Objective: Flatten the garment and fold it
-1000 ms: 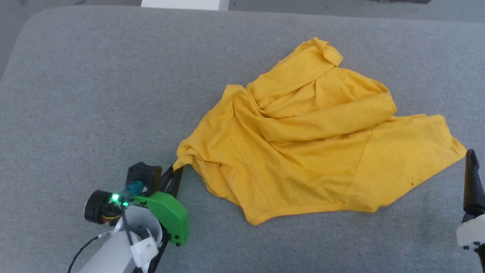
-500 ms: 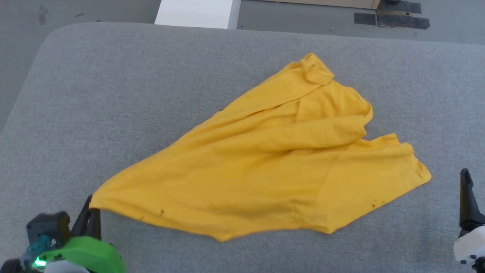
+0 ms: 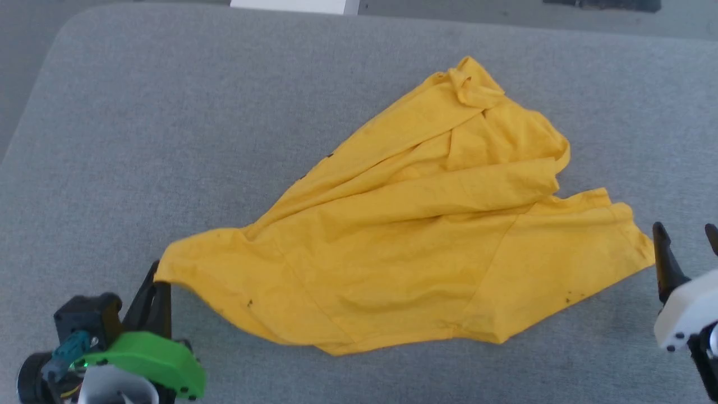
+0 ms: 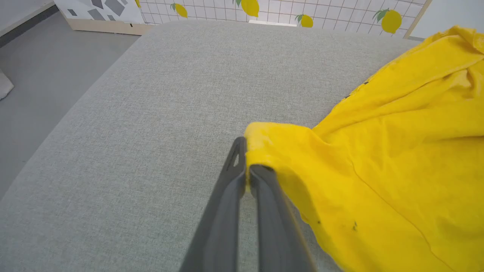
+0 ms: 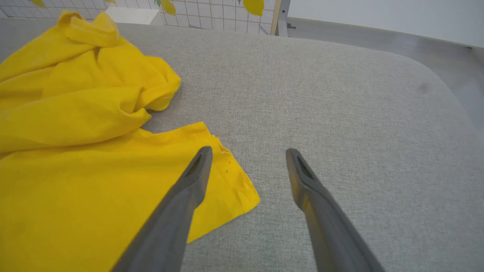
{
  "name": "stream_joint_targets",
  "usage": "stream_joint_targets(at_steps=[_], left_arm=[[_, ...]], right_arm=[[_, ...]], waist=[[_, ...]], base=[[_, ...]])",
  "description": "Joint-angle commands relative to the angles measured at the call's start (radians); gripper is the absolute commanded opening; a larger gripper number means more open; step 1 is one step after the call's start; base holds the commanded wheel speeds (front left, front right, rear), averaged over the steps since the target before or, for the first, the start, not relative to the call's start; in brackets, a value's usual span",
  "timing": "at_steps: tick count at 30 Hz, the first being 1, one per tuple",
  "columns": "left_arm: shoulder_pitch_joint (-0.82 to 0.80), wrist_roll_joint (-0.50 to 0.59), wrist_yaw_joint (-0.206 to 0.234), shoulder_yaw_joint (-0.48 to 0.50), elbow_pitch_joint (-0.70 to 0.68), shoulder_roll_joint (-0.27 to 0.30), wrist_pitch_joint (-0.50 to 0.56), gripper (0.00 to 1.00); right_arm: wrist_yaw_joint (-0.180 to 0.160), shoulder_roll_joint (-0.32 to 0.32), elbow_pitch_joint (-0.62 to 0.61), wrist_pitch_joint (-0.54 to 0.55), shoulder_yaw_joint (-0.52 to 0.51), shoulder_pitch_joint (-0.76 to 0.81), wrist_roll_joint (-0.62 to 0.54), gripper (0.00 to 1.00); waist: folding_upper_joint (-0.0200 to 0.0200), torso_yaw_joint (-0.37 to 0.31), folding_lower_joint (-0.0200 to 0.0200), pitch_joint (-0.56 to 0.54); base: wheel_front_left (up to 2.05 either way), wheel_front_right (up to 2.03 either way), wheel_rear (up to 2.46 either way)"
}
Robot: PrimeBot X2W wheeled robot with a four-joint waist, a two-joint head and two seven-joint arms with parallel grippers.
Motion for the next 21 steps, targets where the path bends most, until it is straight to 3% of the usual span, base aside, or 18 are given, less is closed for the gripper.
stream_joint_targets(at_steps=[1,13,14,15,16,21], left_arm=[[-0.032,0.007,-0.008,-0.007,0.002,-0.008,-0.003,0.0],[-0.095,0.022,-0.02,-0.039,0.012,-0.028,0.004,0.0],[-0.095,0.022,-0.02,-0.039,0.013,-0.028,0.004,0.0],[-0.095,0.022,-0.019,-0.039,0.013,-0.028,0.003,0.0],[-0.096,0.022,-0.018,-0.038,0.013,-0.028,0.001,0.0],[-0.105,0.026,-0.022,-0.041,0.004,-0.027,-0.004,0.0]], right_arm=[[-0.001,-0.016,0.02,0.026,0.004,-0.03,0.006,1.0],[-0.001,-0.085,0.18,0.251,0.024,-0.04,0.071,1.0],[-0.001,-0.086,0.182,0.251,0.025,-0.038,0.079,0.85],[-0.001,-0.079,0.183,0.241,0.017,-0.041,0.089,0.26],[-0.001,-0.069,0.184,0.227,0.007,-0.046,0.094,0.0],[-0.001,-0.033,0.164,0.127,-0.02,-0.09,0.102,0.0]], waist=[[0.0,0.015,0.0,0.04],[0.0,0.052,0.0,0.085],[0.0,0.053,0.0,0.084],[0.0,0.052,0.0,0.081],[0.0,0.051,0.0,0.078],[0.0,0.032,0.0,0.047]], base=[[0.0,0.0,0.0],[0.0,0.0,0.0],[0.0,0.0,0.0],[0.0,0.0,0.0],[0.0,0.0,0.0],[0.0,0.0,0.0]])
